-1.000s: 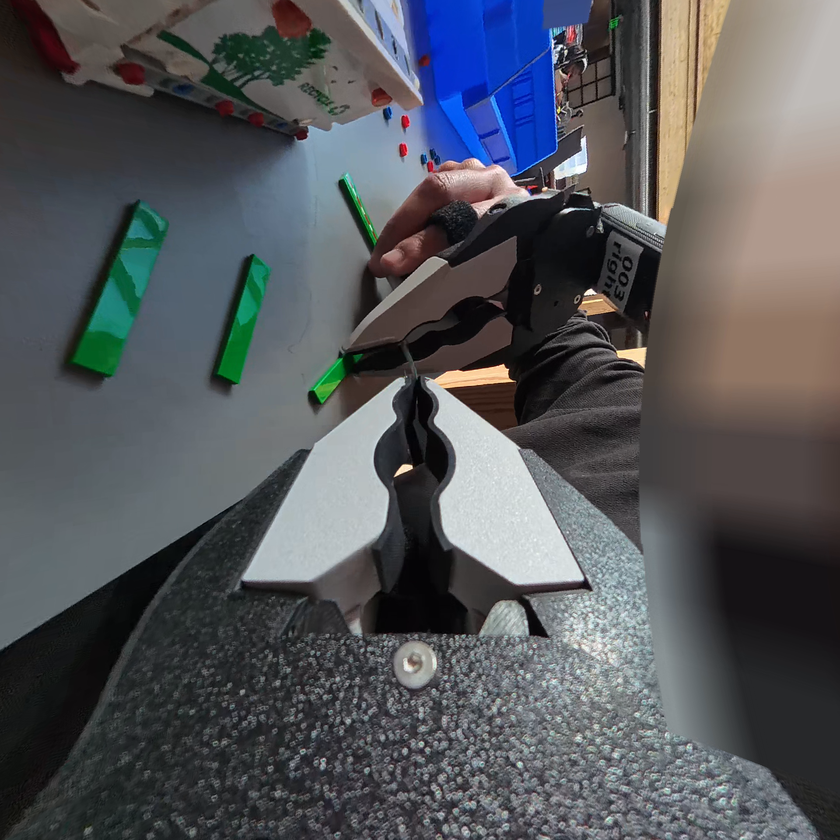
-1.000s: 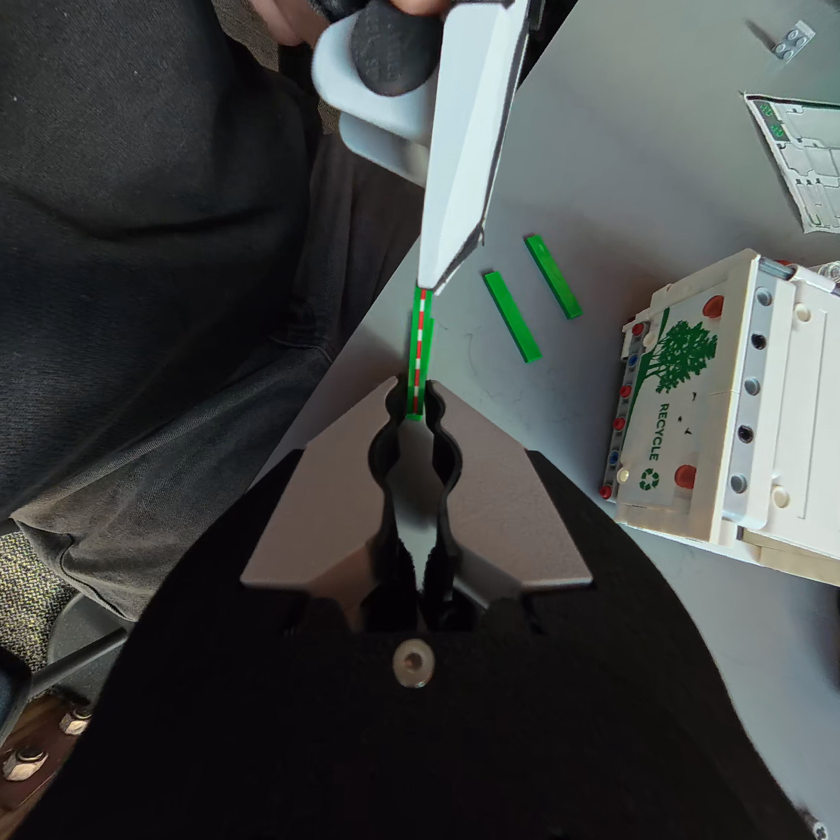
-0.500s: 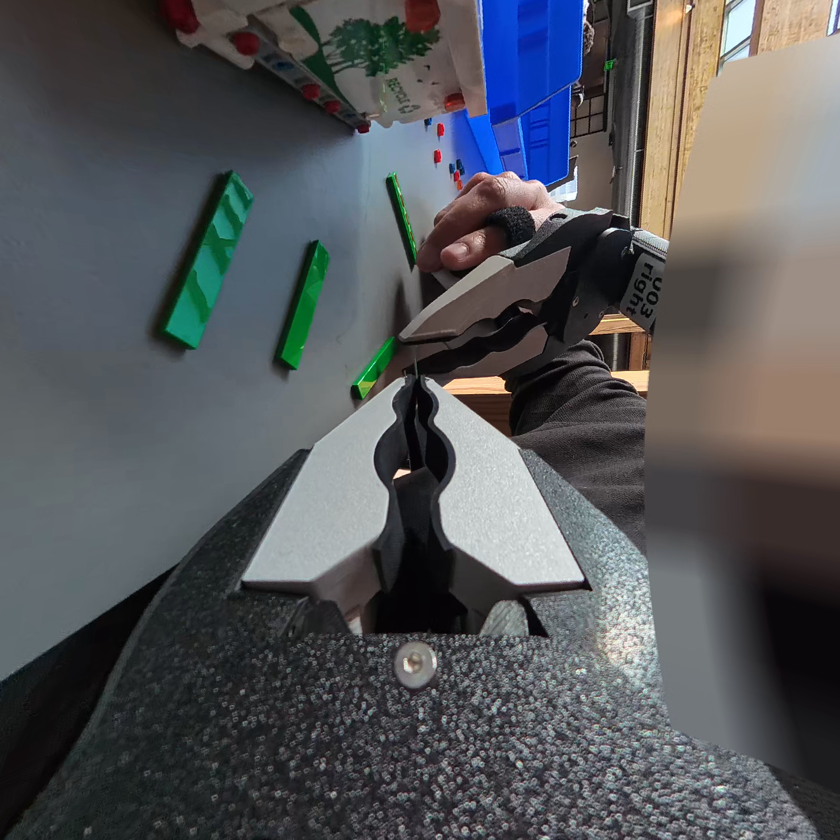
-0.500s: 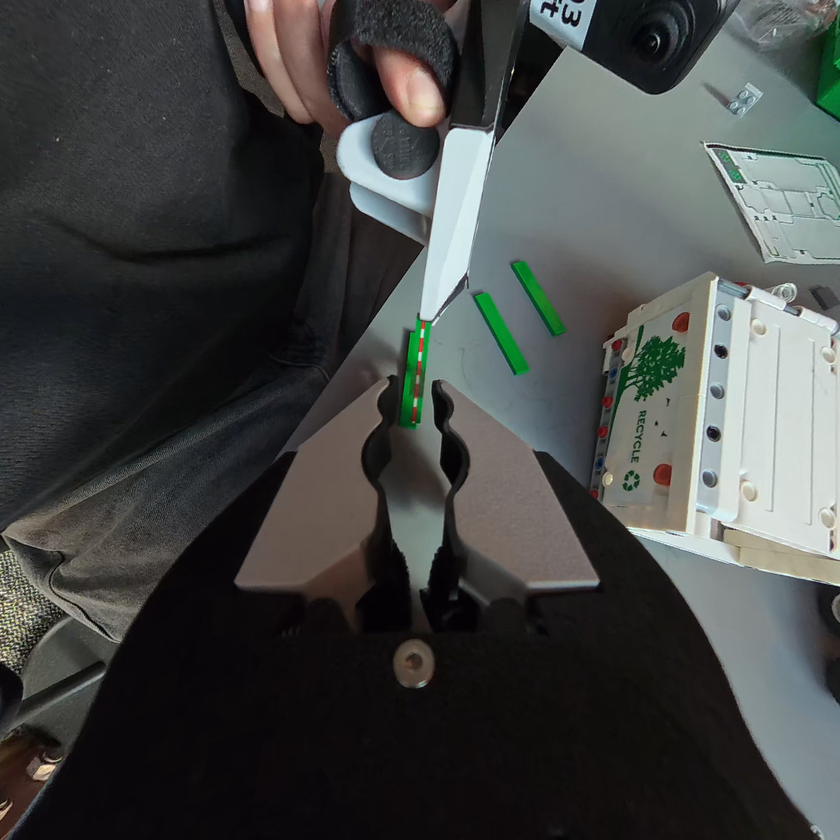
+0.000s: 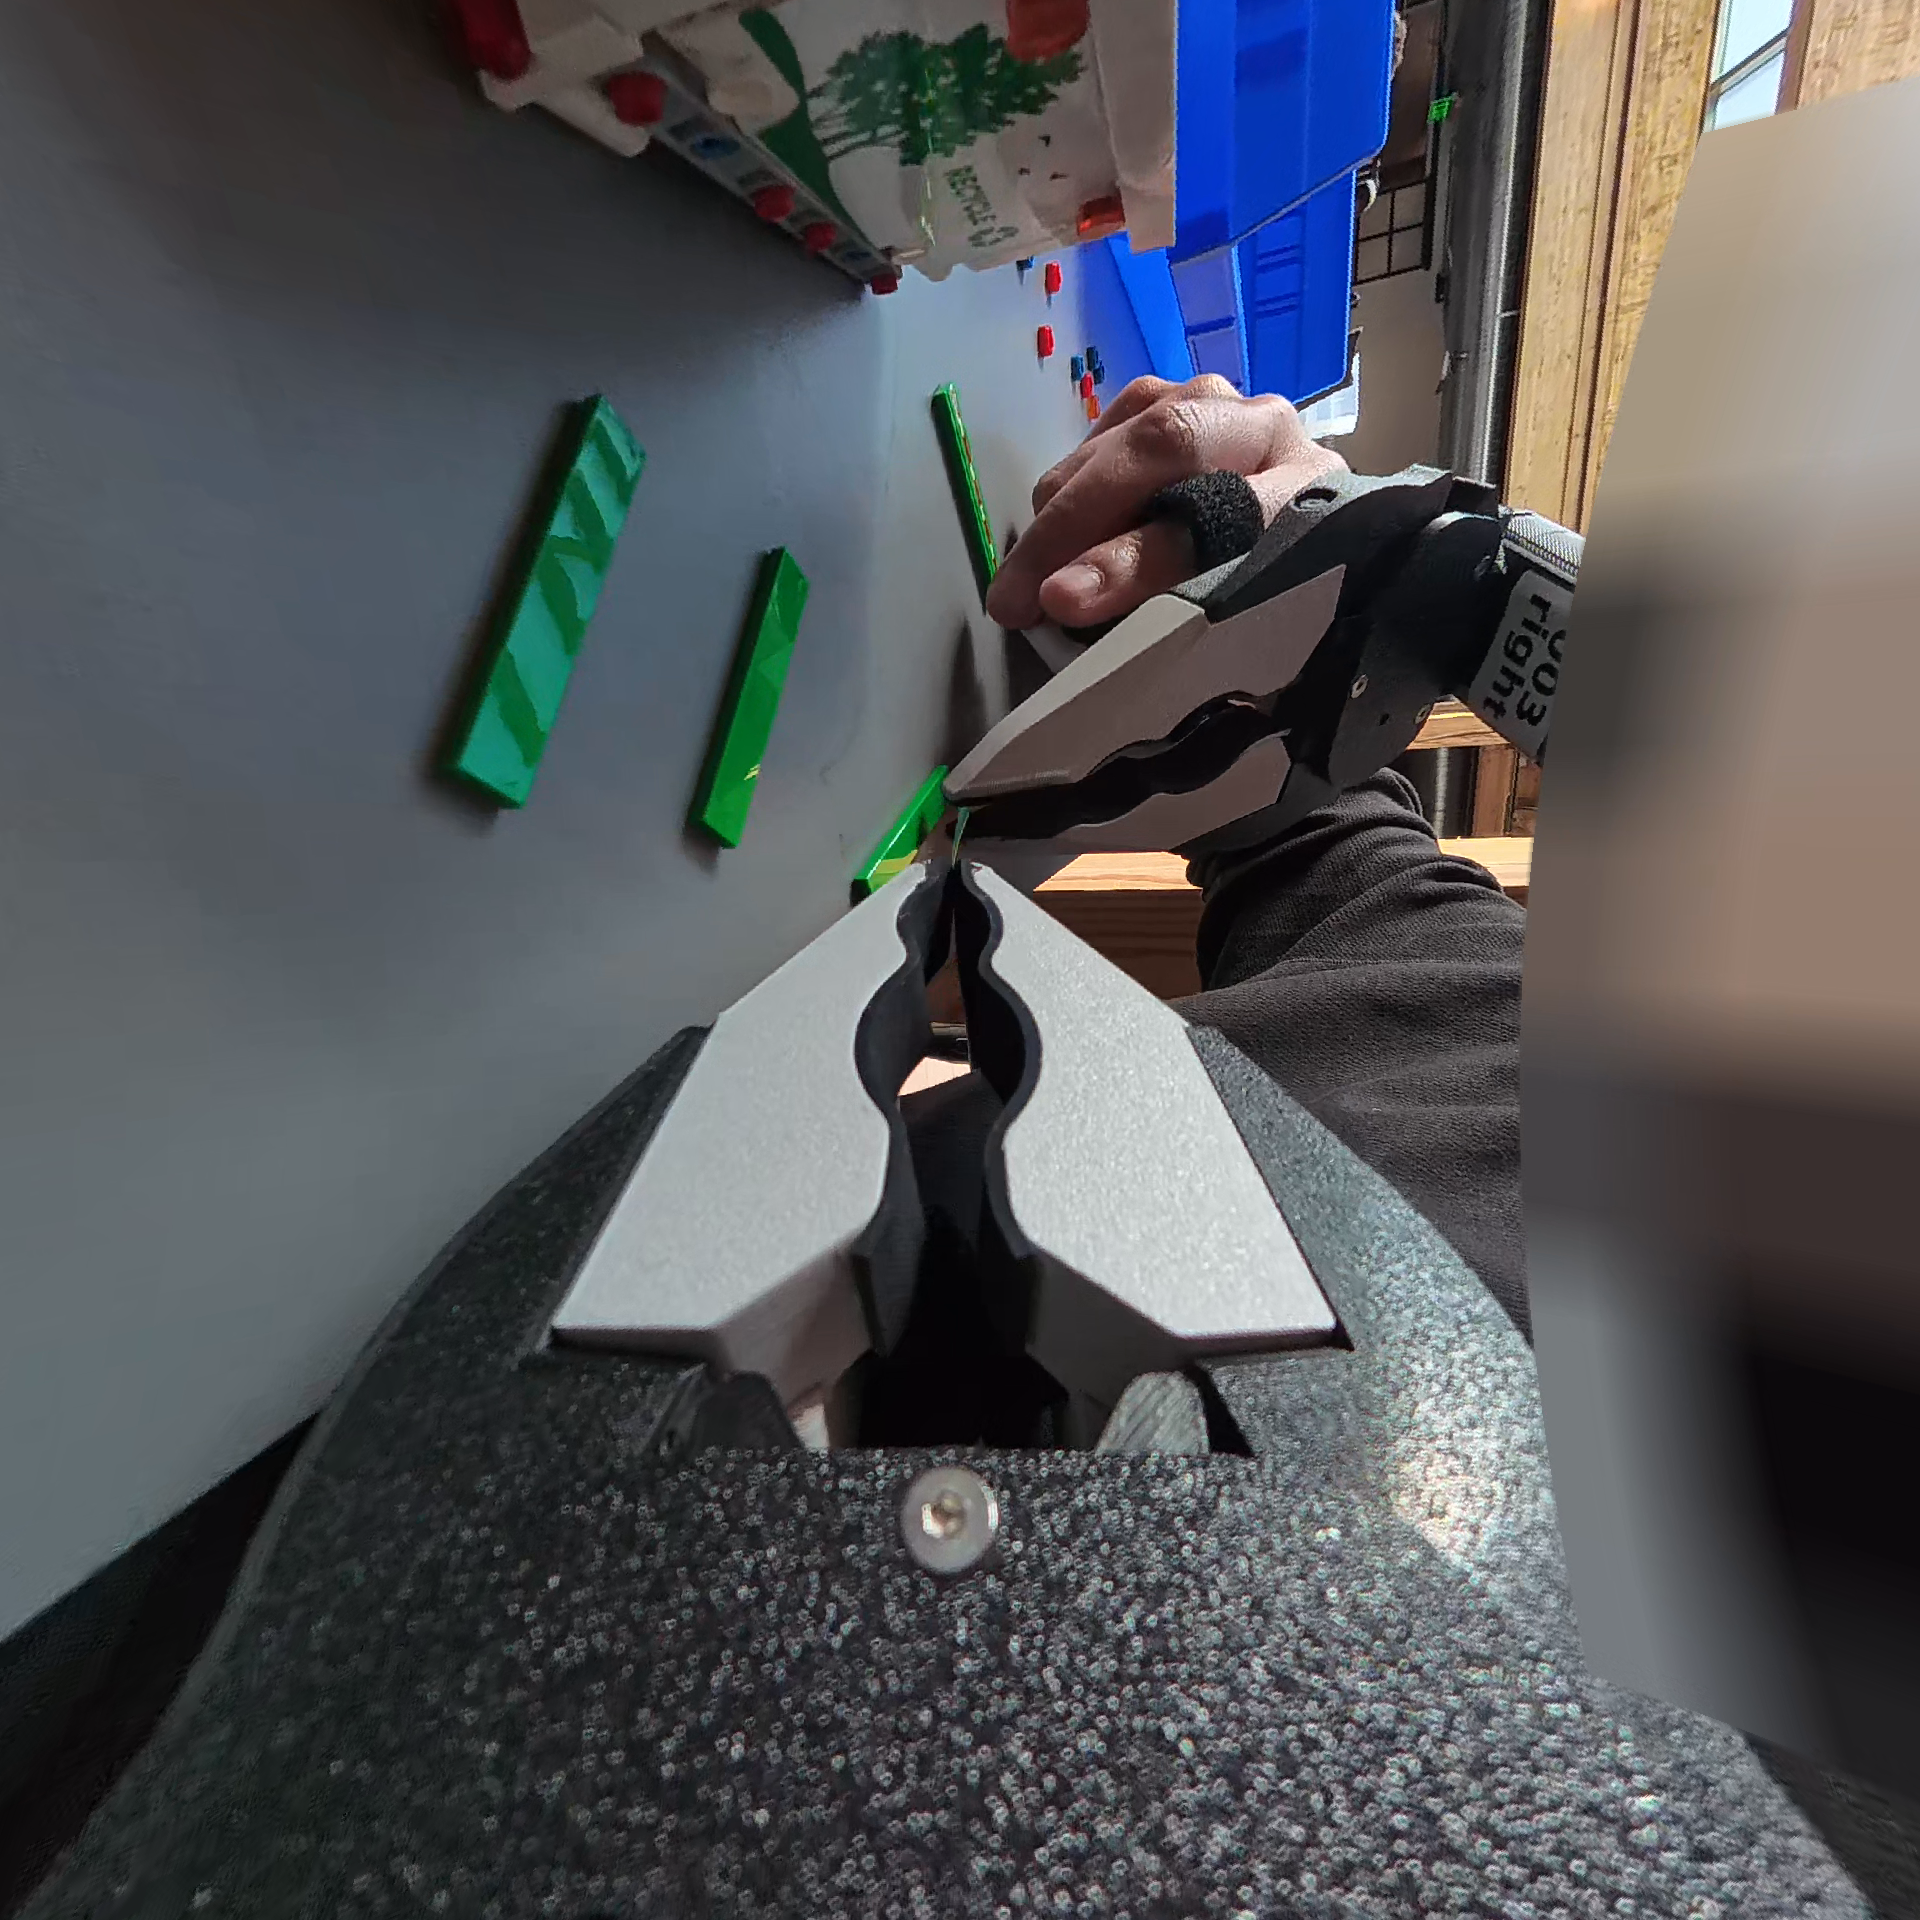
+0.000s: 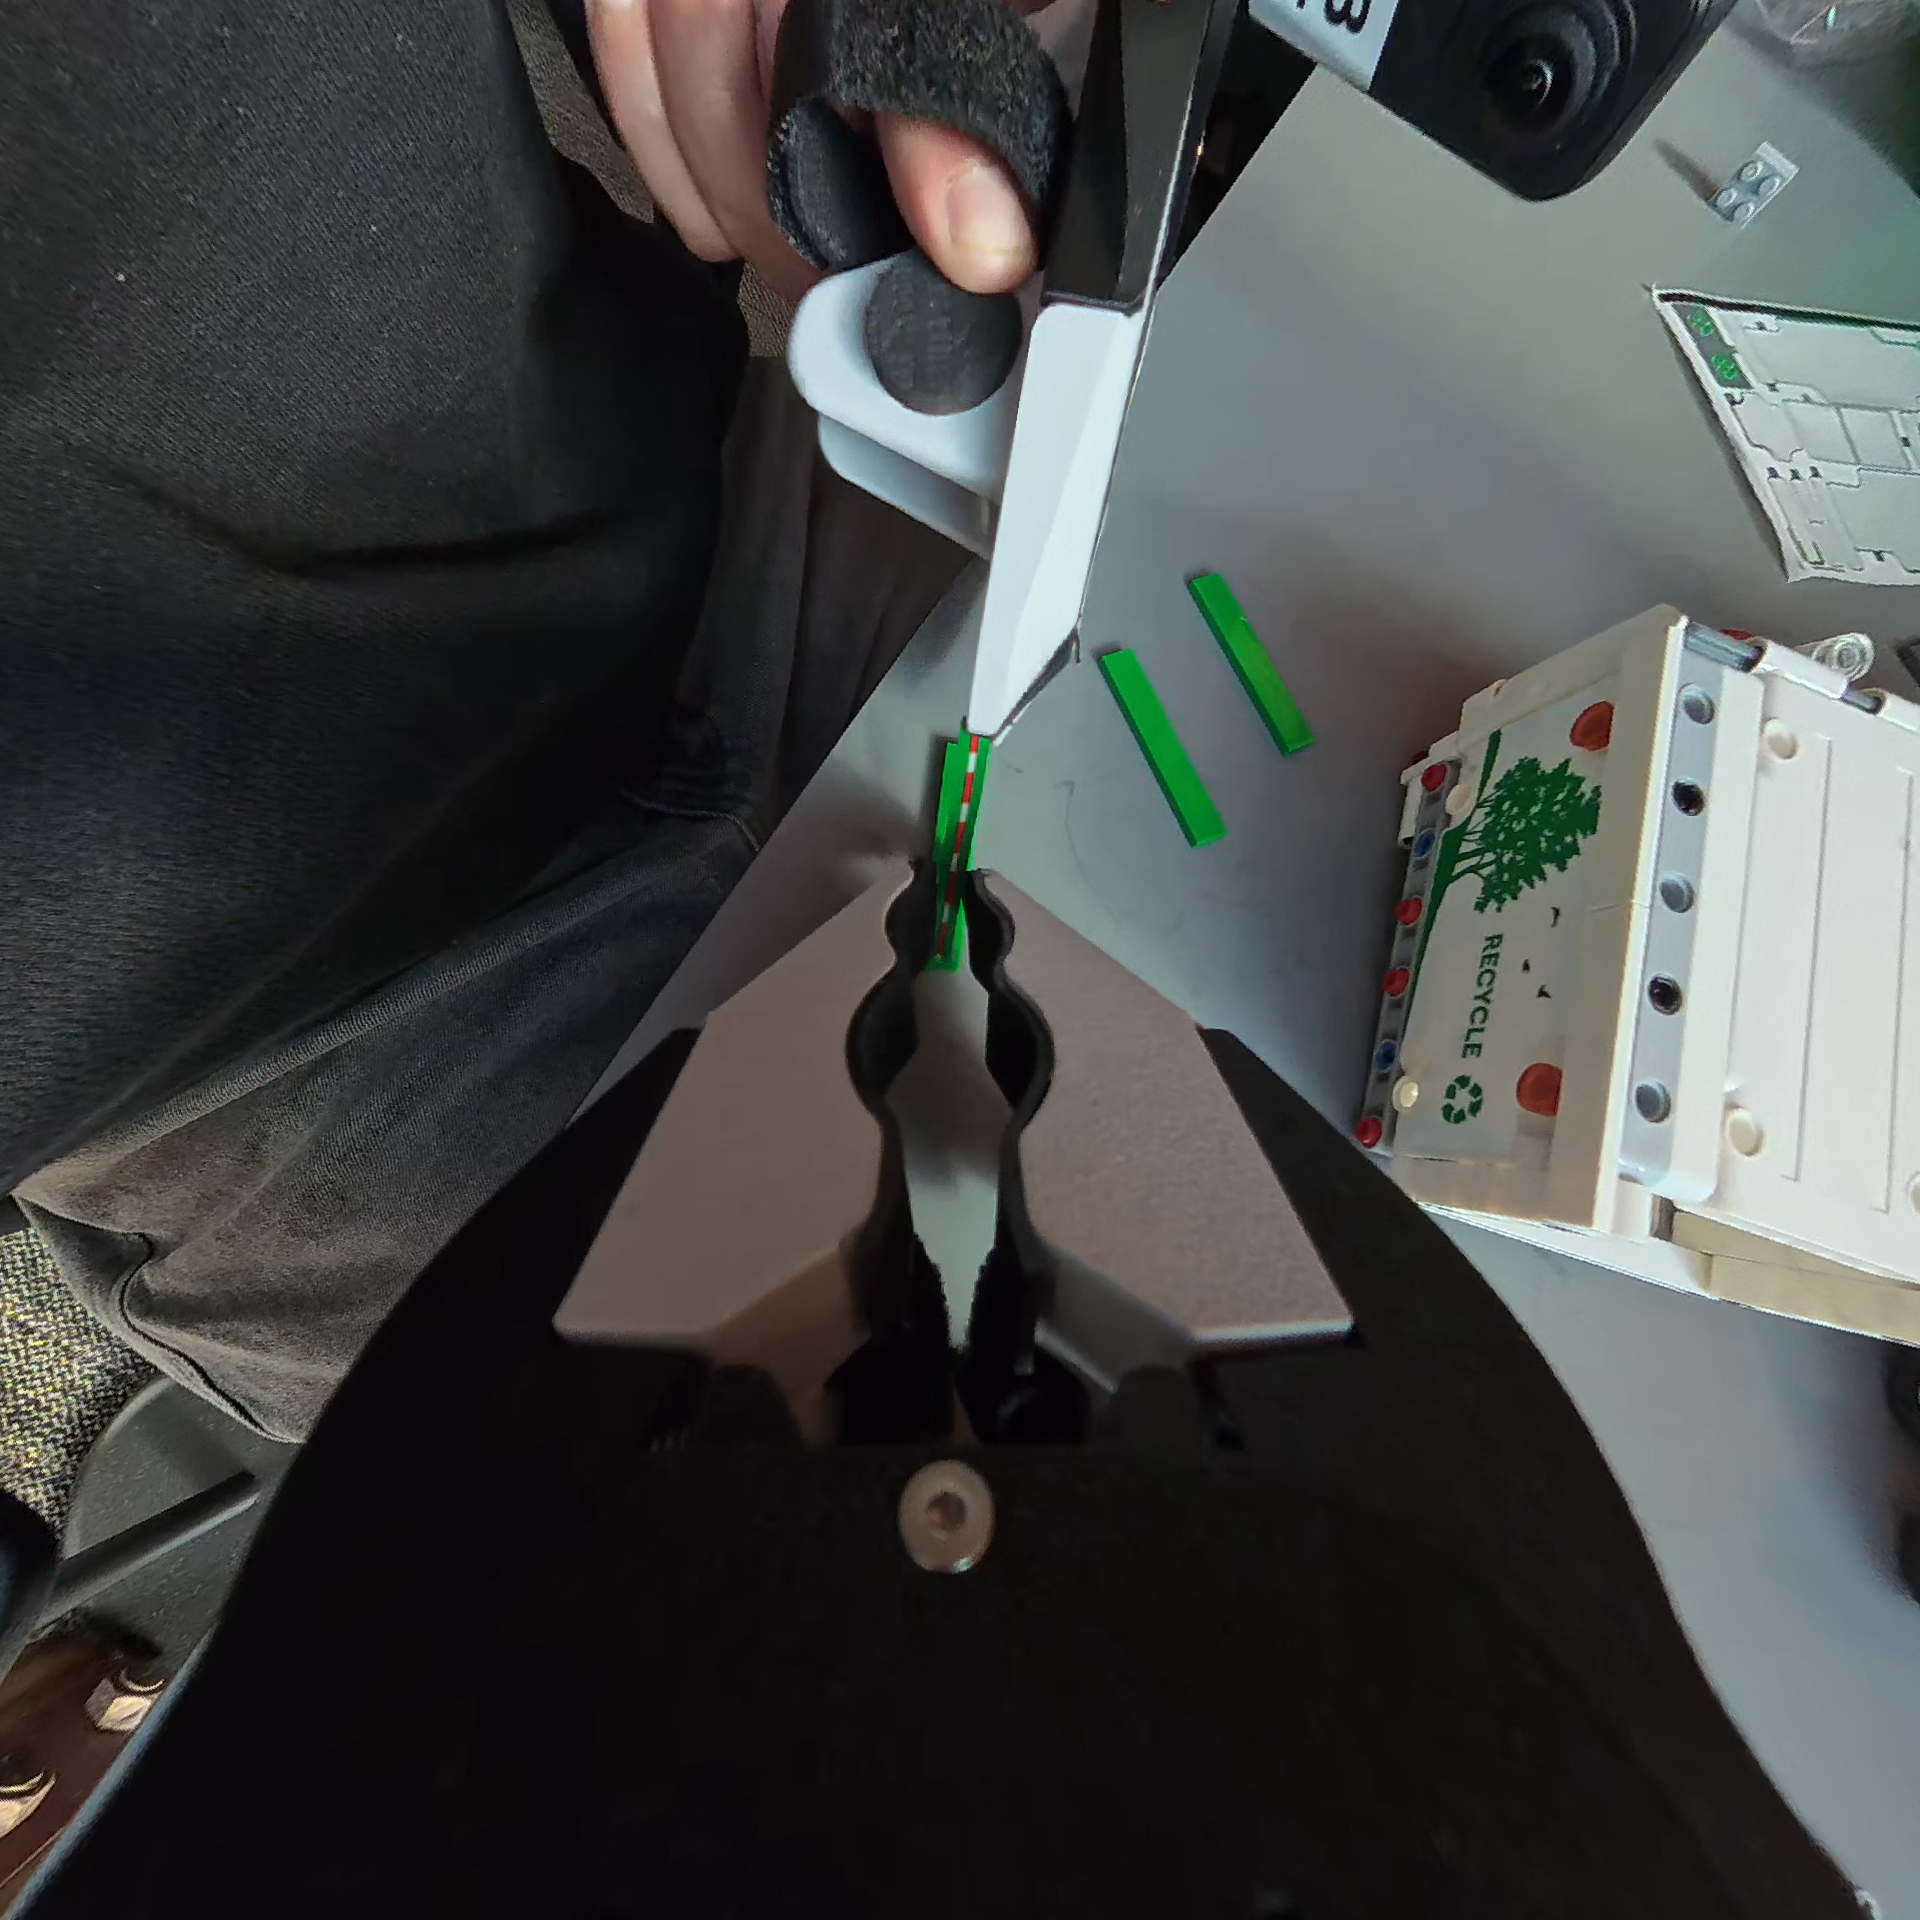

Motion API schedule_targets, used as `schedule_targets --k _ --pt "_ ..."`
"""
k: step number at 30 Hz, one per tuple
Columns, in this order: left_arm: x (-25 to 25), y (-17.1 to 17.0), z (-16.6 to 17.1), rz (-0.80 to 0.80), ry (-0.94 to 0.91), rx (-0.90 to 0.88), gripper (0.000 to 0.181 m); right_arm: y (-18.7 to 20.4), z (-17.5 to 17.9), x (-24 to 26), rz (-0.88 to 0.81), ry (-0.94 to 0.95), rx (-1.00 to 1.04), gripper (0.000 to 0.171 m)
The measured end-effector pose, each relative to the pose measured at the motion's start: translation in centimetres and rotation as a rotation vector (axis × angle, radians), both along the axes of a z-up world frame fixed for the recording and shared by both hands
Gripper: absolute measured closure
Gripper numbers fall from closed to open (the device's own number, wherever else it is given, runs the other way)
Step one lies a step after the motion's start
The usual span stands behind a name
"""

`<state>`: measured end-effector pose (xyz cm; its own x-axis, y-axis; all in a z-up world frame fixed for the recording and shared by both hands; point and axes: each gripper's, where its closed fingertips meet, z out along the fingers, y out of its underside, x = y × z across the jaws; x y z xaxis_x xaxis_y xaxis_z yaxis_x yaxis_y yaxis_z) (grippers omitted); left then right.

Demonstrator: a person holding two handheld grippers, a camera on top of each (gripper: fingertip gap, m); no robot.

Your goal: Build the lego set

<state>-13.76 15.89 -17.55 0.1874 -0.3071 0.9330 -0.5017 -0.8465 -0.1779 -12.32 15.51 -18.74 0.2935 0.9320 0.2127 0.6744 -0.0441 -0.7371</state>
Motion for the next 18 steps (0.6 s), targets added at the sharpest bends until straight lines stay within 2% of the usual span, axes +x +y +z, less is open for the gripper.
schedule_targets --k 18 --pt "-0.1 -0.06 -0.4 -0.005 0.008 -0.026 0.181 -0.13 -0.21 0.13 0.004 -0.015 -0.003 0.164"
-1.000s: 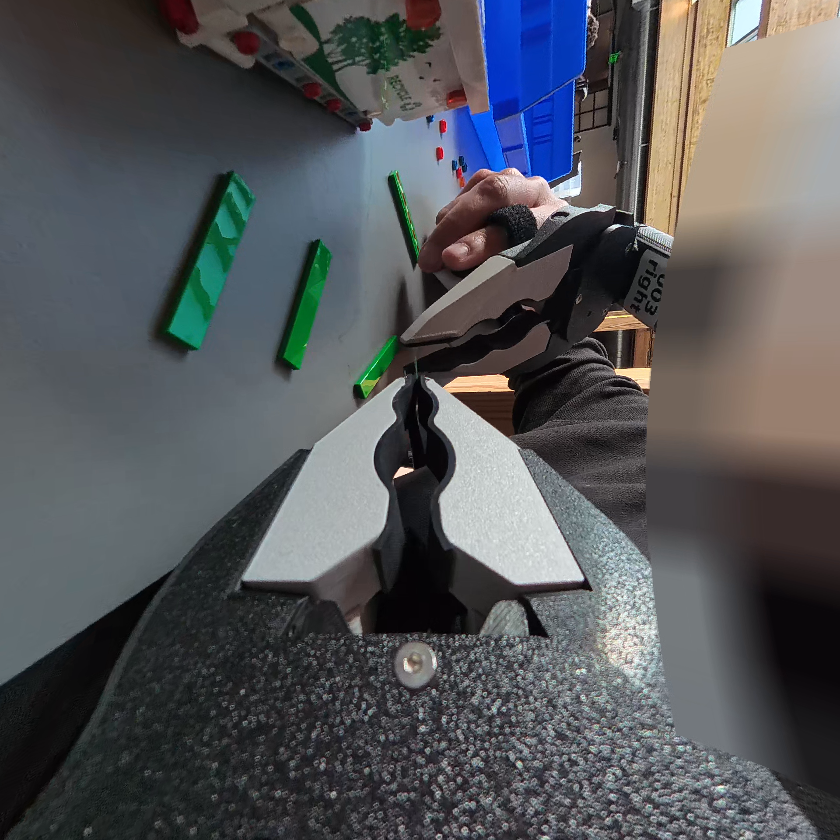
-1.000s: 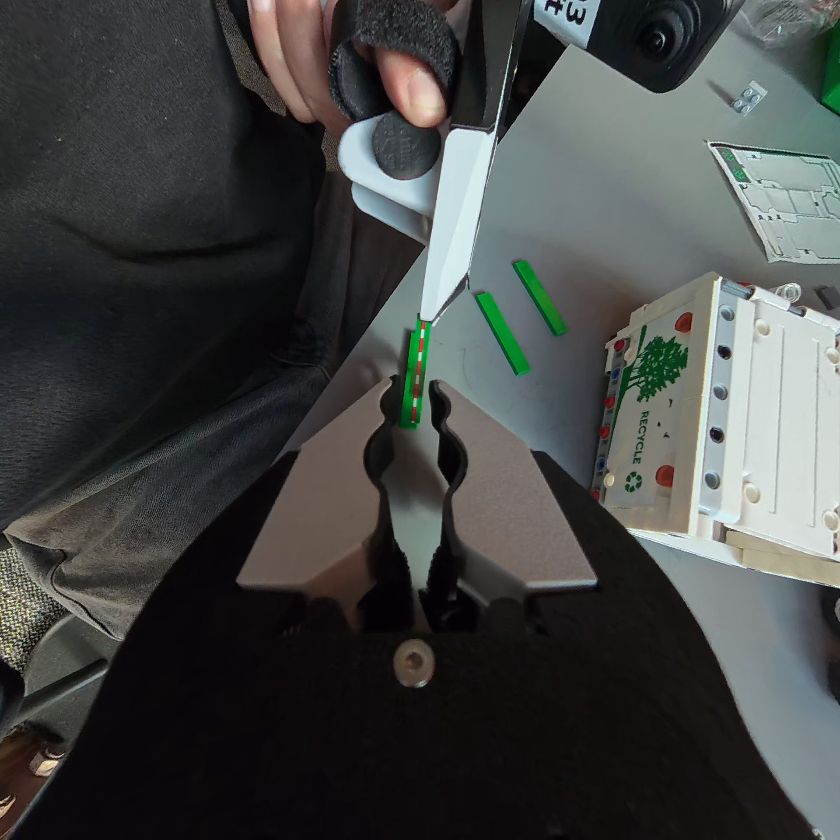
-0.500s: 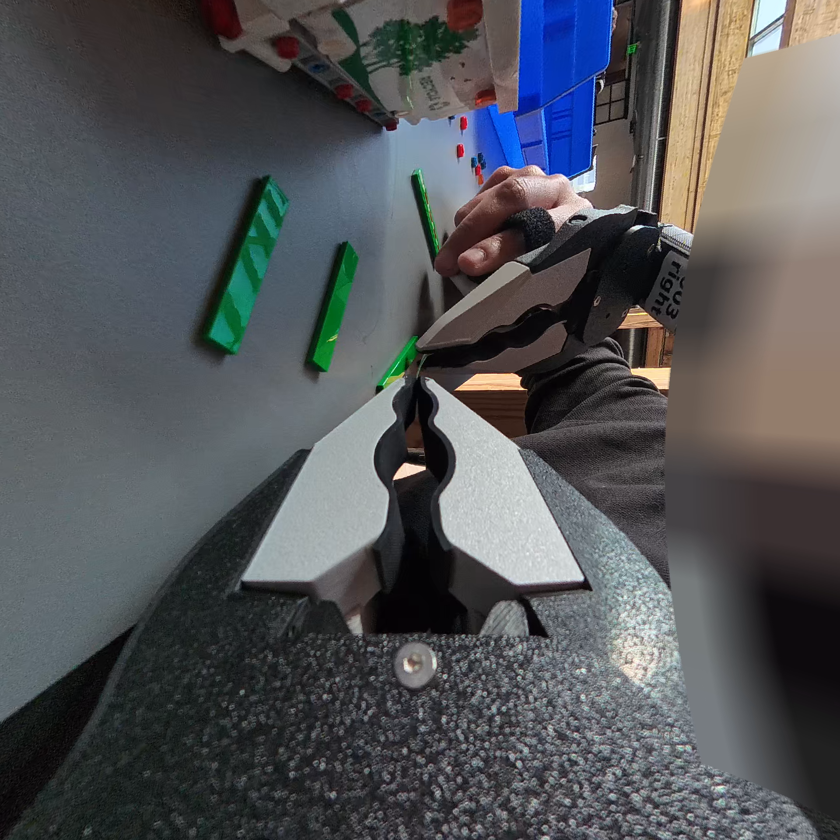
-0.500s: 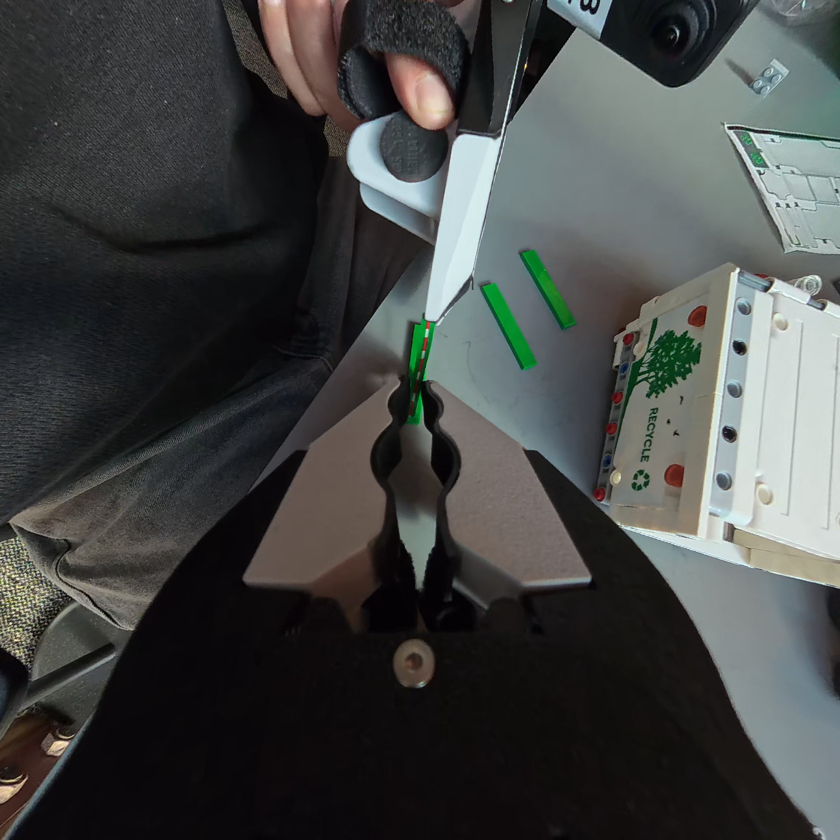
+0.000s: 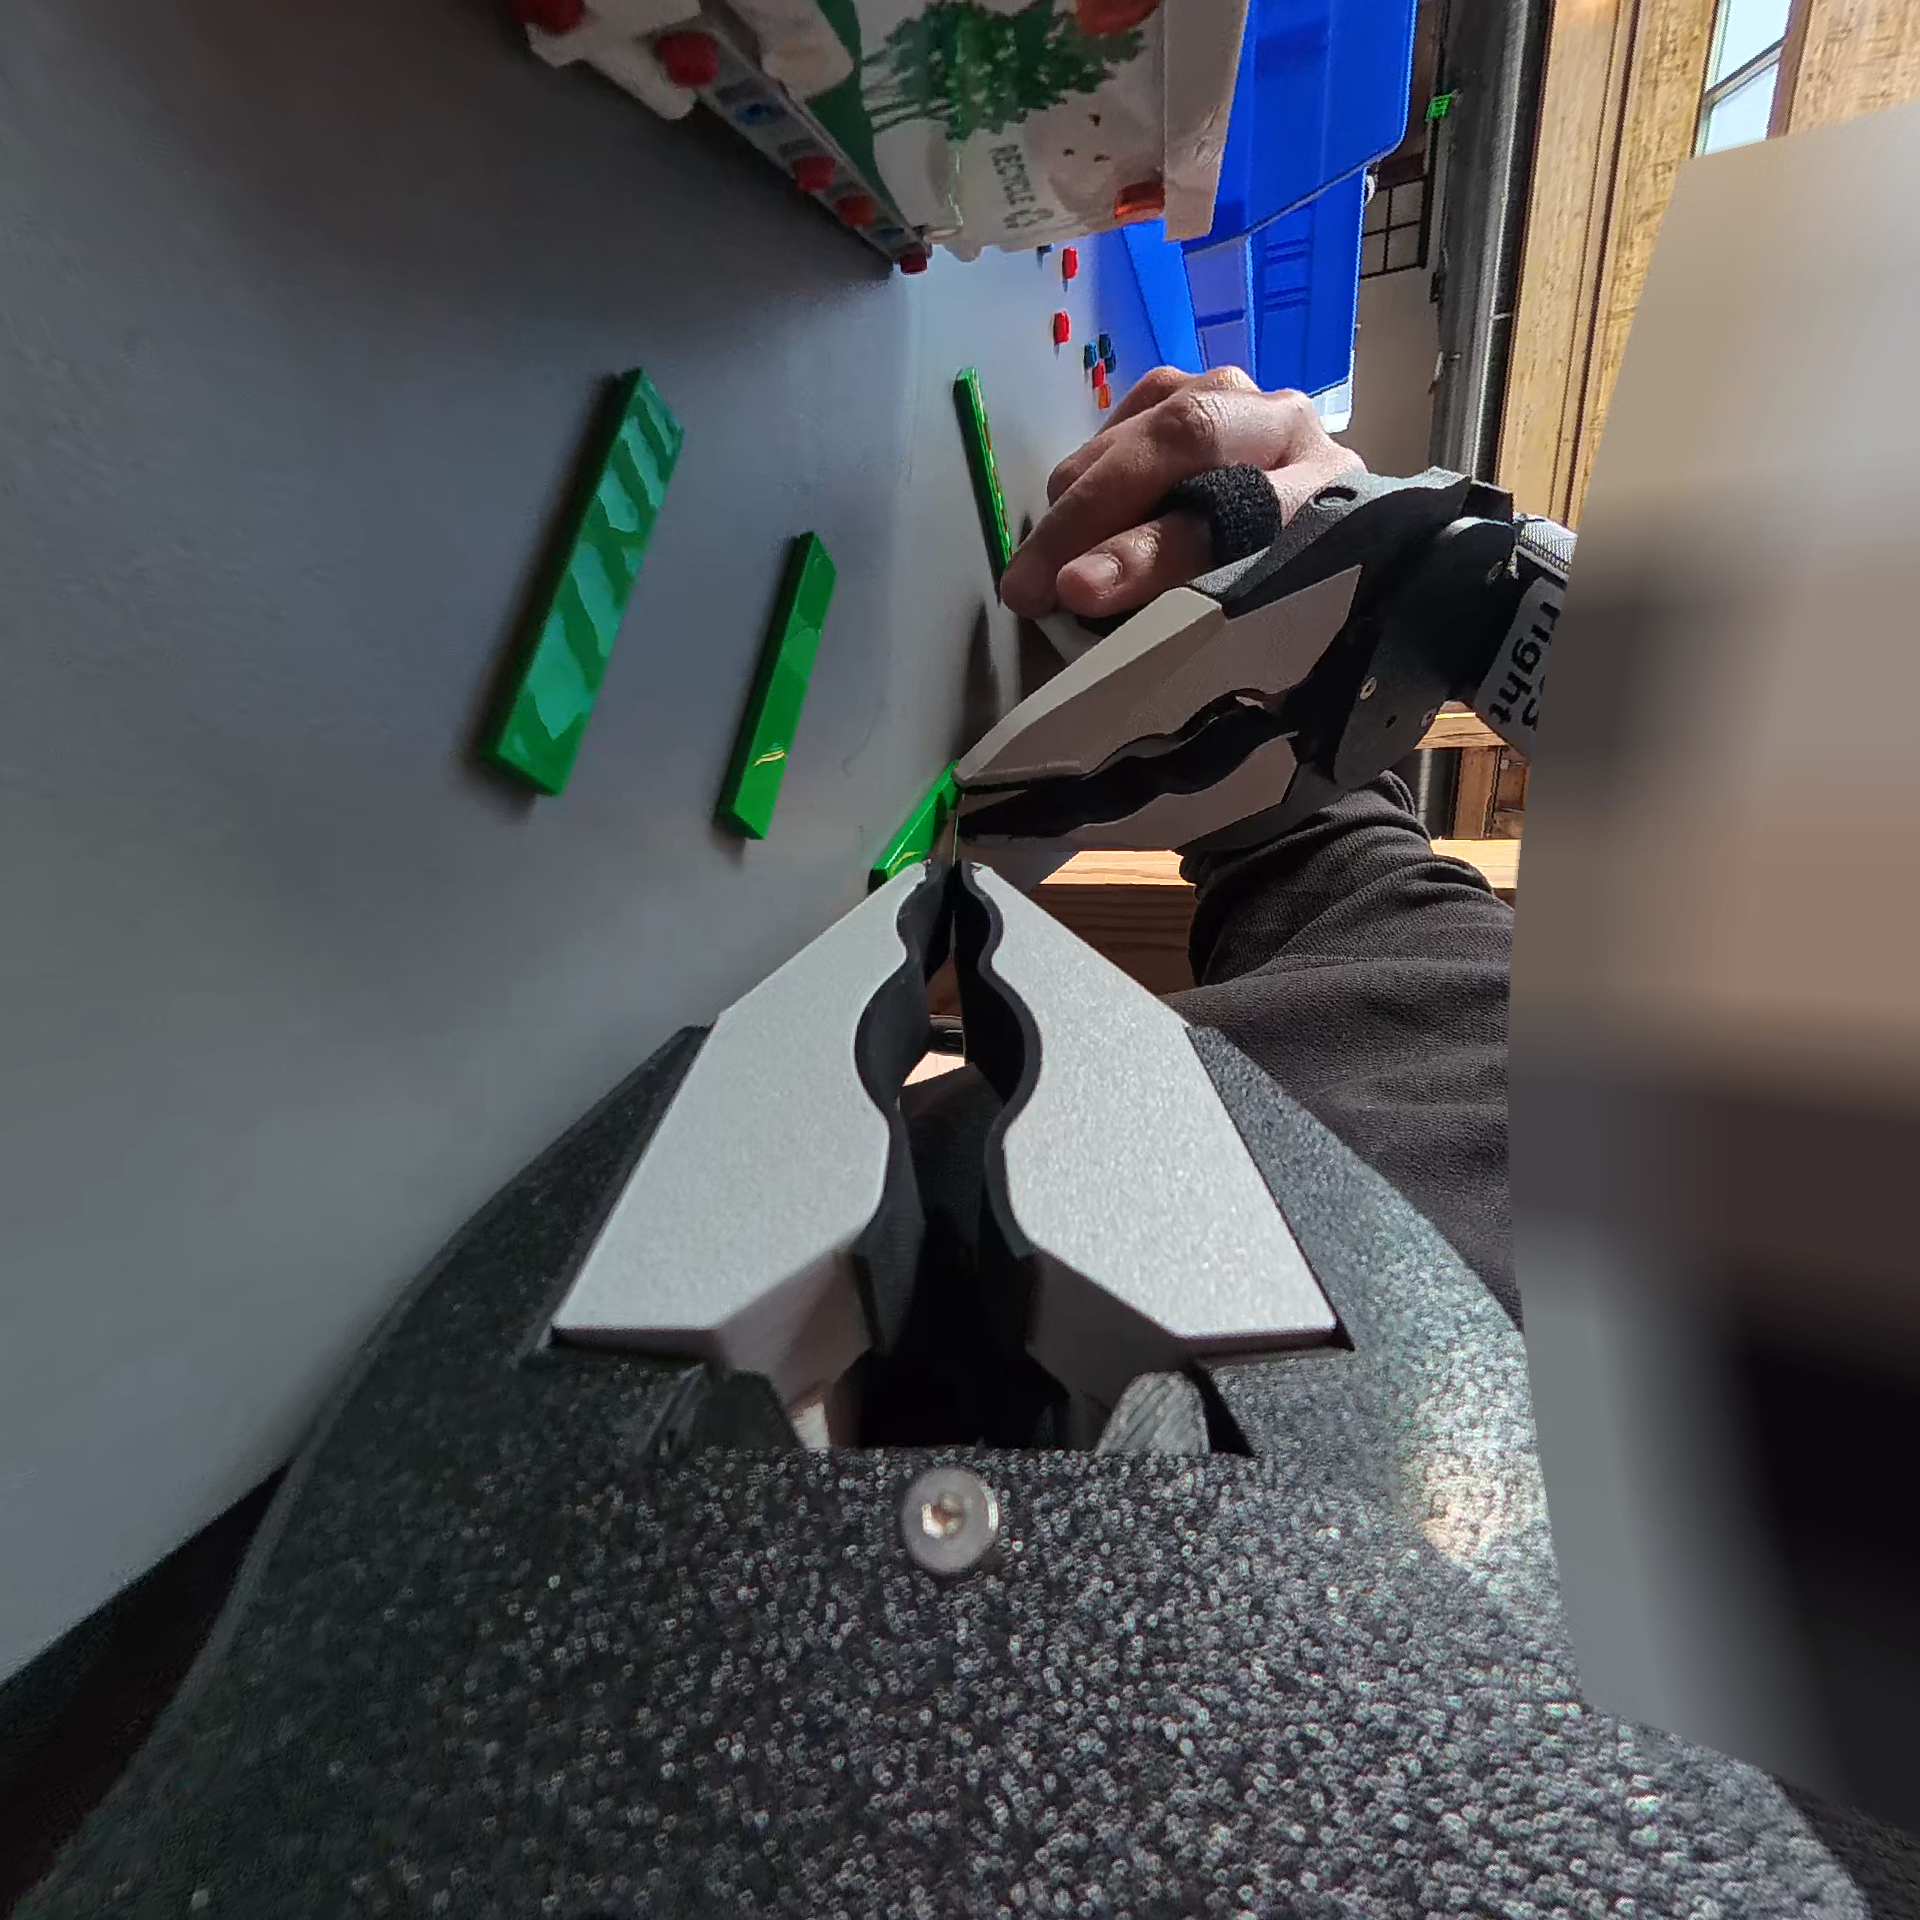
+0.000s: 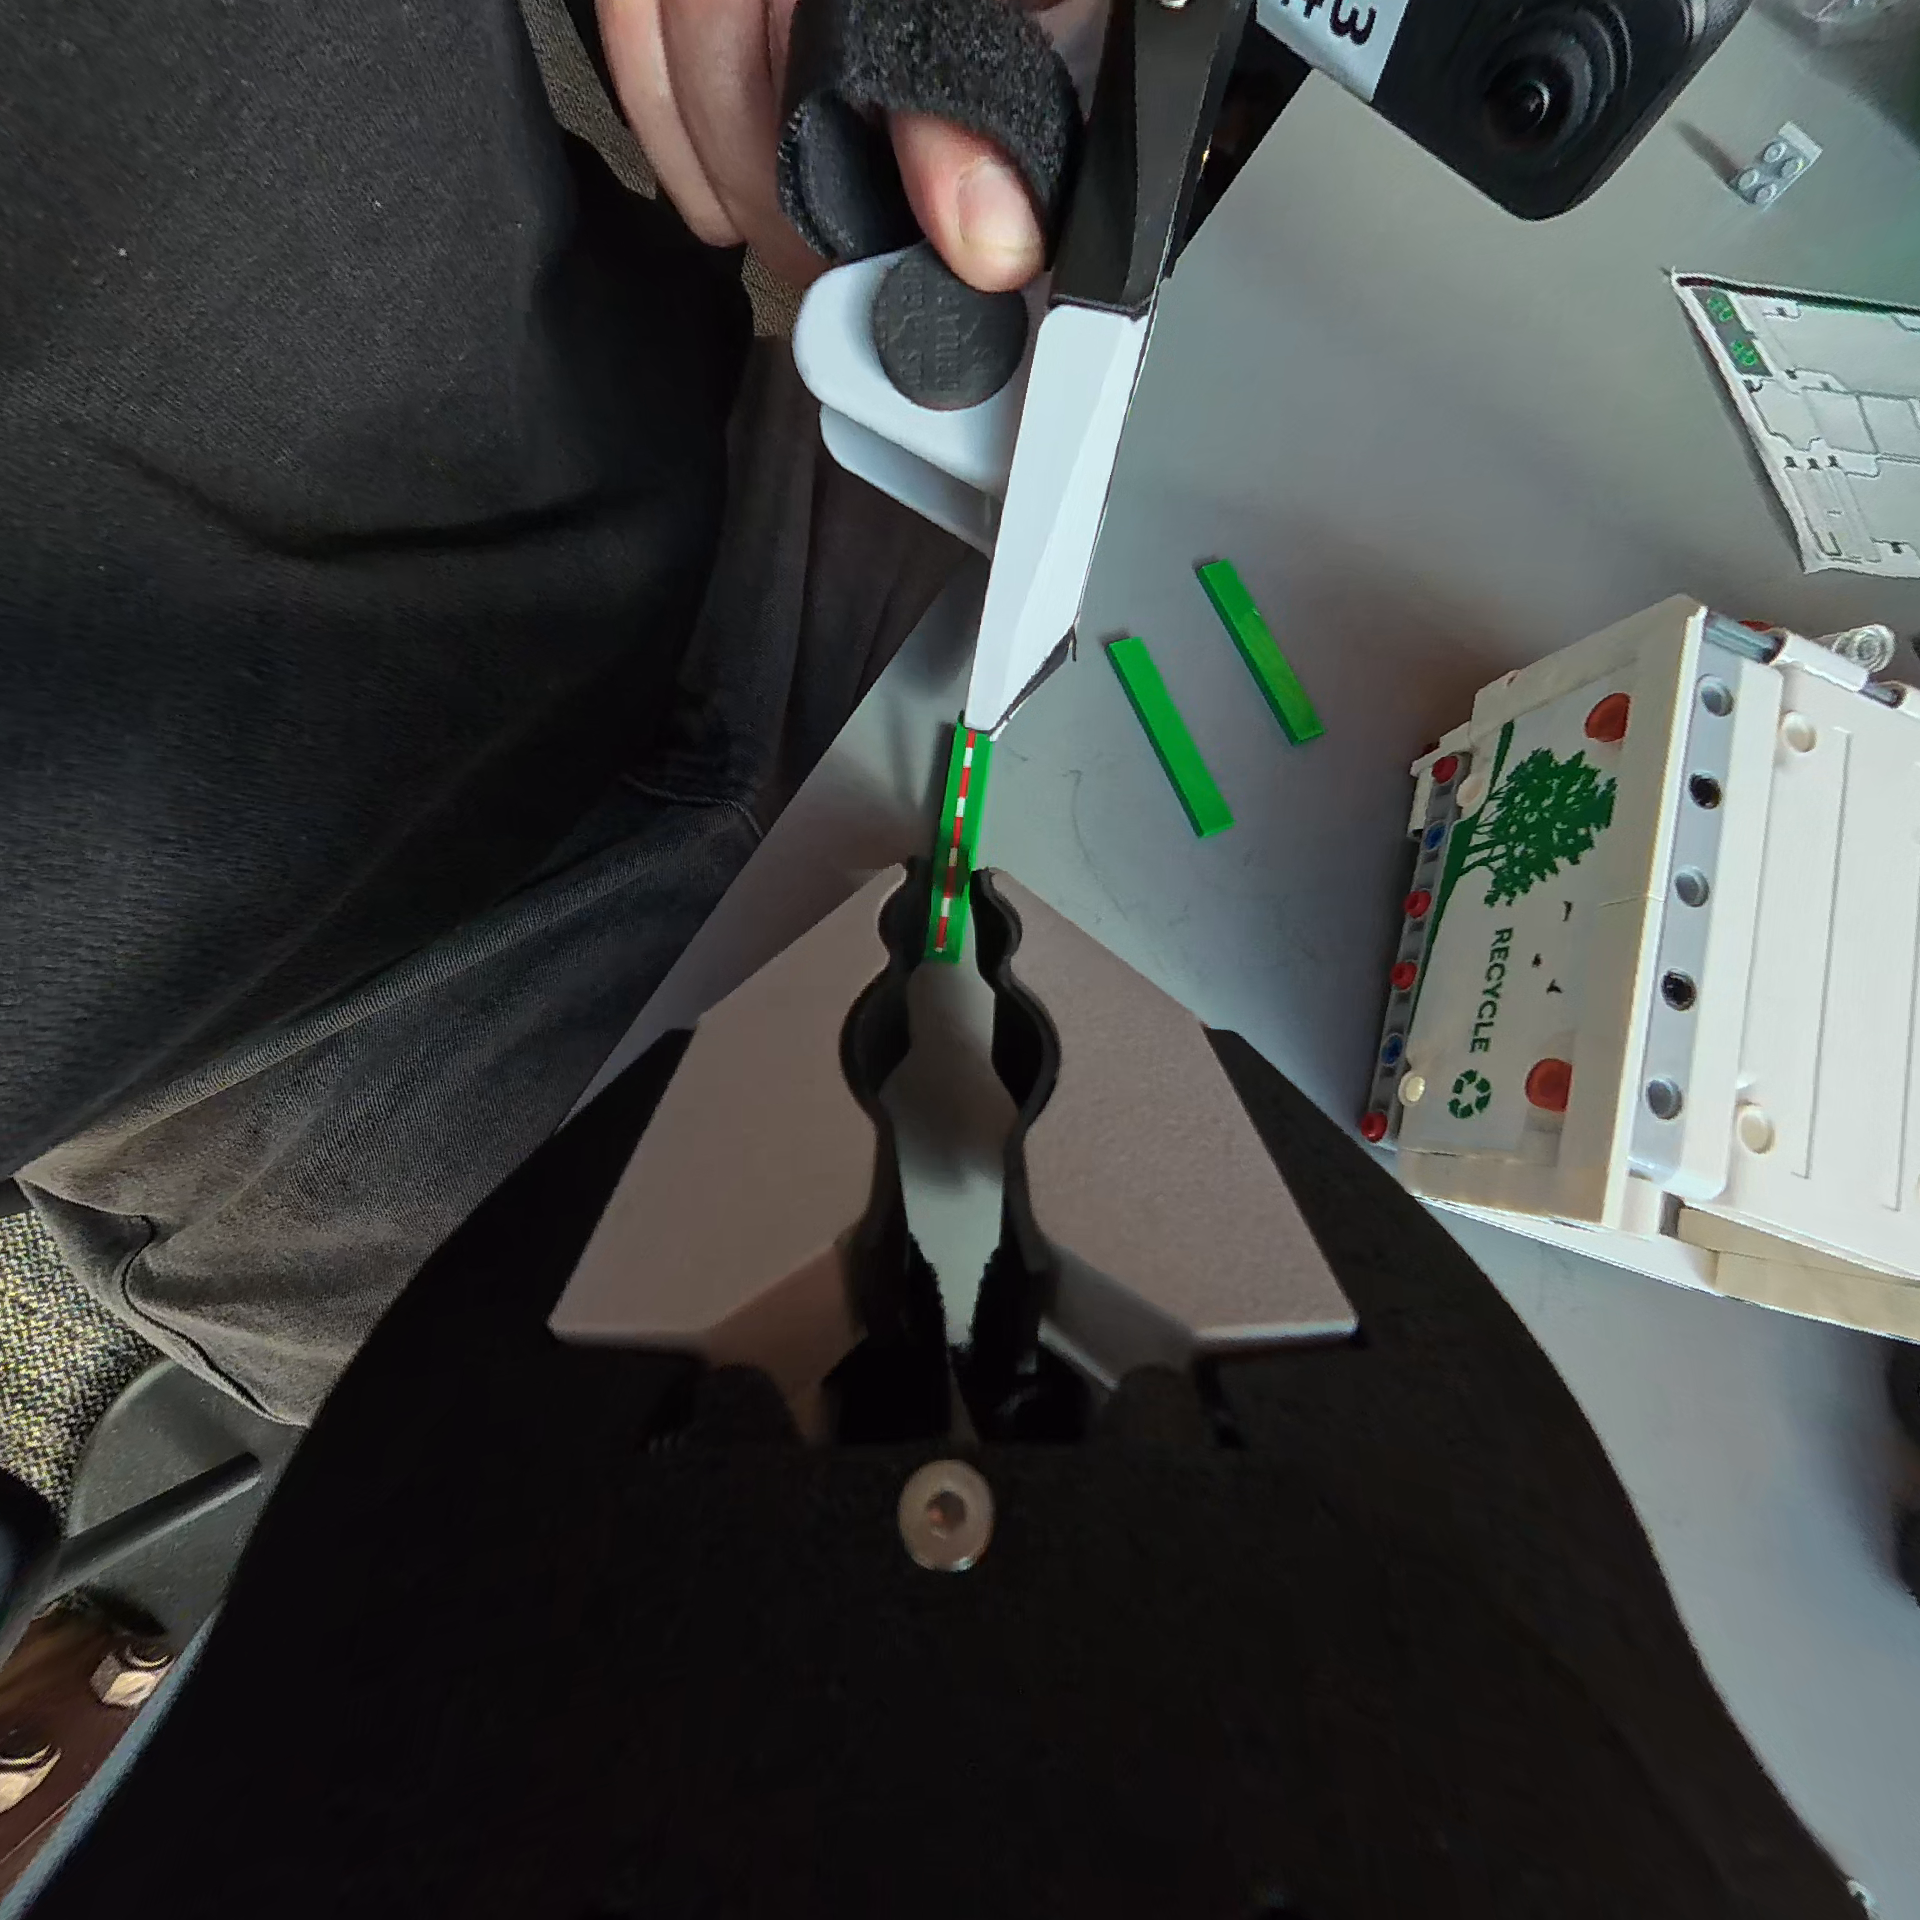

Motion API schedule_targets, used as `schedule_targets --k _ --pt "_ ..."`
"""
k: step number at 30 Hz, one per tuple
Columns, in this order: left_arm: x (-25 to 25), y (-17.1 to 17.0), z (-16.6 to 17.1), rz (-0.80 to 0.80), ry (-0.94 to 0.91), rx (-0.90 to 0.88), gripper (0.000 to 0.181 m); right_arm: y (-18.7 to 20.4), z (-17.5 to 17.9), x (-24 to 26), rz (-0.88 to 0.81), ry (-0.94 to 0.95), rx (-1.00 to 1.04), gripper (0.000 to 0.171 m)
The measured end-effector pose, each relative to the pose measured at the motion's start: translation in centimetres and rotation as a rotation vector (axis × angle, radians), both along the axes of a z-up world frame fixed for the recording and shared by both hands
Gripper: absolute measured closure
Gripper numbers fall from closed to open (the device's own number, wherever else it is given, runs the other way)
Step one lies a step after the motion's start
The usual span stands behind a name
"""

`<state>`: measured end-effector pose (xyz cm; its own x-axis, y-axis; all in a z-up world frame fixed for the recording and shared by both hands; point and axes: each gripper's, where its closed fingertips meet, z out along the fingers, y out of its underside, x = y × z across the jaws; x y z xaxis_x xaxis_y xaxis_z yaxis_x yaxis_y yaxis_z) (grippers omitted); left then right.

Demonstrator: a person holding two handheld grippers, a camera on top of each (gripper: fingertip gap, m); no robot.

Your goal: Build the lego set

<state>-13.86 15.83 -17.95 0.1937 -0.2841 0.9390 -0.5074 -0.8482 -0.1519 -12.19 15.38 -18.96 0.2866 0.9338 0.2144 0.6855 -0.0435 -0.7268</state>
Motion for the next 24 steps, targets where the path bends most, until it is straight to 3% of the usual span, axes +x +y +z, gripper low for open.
schedule_targets --k 24 --pt "-0.03 0.1 -0.14 -0.002 0.006 0.007 0.181 -0.23 0.01 -0.01 0.012 0.001 -0.001 0.165"
